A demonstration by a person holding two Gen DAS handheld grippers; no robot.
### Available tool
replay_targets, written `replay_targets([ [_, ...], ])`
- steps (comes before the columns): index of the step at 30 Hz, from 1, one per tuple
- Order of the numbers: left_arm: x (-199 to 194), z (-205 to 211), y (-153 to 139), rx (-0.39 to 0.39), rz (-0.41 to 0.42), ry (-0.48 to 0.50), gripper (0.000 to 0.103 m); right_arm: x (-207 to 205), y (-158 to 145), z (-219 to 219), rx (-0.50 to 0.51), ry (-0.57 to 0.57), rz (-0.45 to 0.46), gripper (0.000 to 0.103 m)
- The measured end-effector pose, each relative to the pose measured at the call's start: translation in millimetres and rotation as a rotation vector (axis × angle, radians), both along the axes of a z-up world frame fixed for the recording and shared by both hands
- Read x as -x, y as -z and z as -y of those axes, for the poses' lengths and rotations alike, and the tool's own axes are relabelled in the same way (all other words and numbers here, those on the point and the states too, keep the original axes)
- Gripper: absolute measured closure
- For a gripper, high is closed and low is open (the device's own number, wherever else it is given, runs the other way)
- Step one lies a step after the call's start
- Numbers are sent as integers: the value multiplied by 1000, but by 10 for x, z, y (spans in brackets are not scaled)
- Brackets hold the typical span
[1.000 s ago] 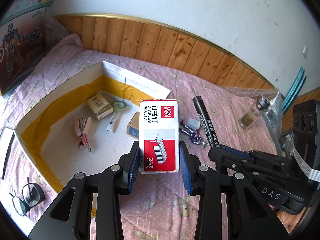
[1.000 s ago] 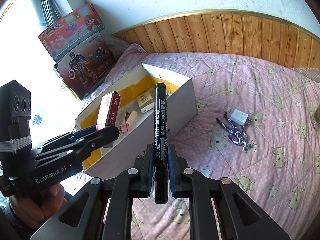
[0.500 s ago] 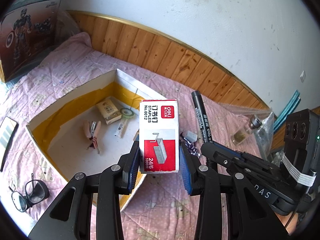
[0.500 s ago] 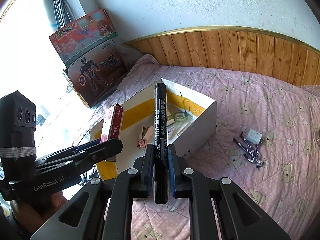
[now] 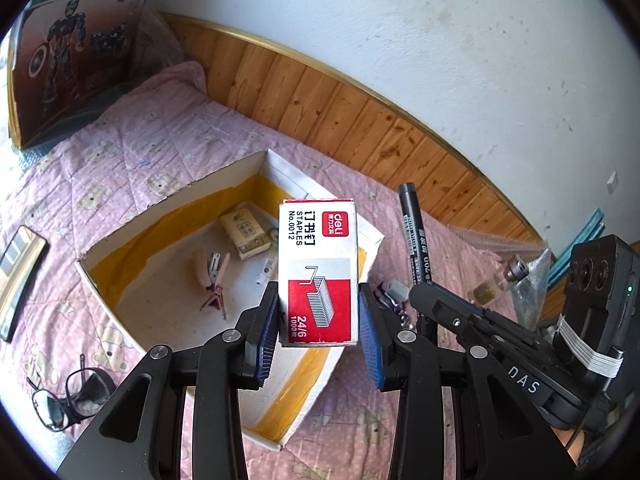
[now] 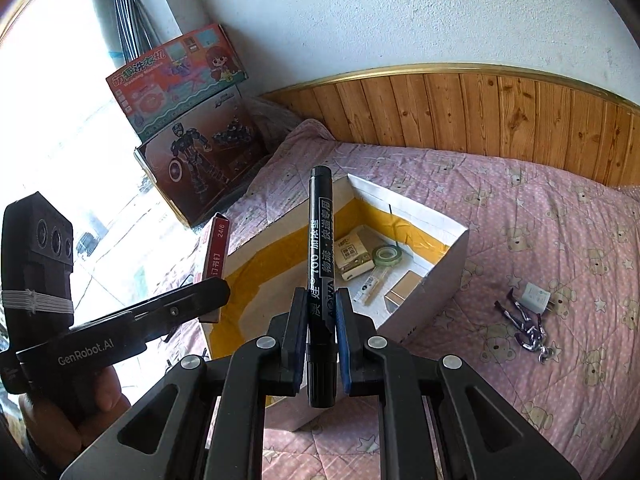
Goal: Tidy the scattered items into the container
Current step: 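Carry the staples box in left tool and marker in right tool over the box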
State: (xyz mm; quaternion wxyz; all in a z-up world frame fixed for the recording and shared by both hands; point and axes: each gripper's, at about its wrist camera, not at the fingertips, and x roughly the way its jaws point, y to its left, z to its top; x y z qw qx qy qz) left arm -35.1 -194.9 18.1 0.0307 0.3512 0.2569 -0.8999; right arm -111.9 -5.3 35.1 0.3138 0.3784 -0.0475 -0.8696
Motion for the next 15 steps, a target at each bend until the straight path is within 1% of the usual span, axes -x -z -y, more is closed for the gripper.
replay_targets([
  [8,66,89,161,3,50,-4,65,99,83,177,-9,-4,-1,88],
  [15,116,145,333,11,110,-9,65,174,225,339,-35,-16,12,88],
])
